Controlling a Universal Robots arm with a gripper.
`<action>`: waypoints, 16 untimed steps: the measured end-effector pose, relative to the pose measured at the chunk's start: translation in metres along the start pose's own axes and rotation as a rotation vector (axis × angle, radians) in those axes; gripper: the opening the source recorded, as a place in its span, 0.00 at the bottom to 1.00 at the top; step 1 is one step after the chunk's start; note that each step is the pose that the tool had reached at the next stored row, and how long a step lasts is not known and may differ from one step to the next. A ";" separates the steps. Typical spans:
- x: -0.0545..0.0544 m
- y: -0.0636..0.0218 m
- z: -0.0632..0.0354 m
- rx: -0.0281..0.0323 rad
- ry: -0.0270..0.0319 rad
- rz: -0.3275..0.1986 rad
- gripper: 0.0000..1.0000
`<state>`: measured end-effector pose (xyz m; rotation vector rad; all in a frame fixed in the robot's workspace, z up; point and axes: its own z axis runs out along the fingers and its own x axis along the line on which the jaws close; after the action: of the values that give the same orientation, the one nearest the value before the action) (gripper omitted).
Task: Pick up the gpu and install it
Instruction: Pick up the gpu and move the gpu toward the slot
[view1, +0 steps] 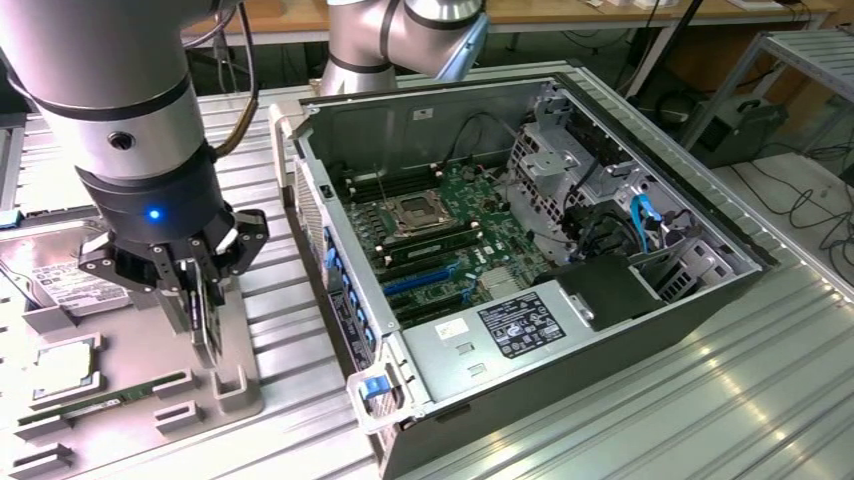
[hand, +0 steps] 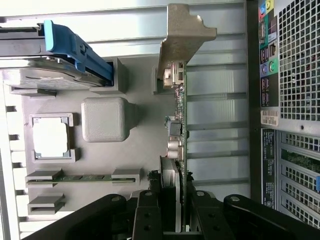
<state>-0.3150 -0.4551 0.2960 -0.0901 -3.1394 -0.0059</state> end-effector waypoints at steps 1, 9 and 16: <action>0.000 0.0000 -0.0009 0.0000 0.0000 0.000 0.28; 0.000 0.0000 -0.0074 0.0007 0.0000 0.000 0.28; 0.000 0.0001 -0.0139 0.0008 0.0004 0.000 0.28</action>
<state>-0.3148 -0.4551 0.3100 -0.0901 -3.1389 -0.0047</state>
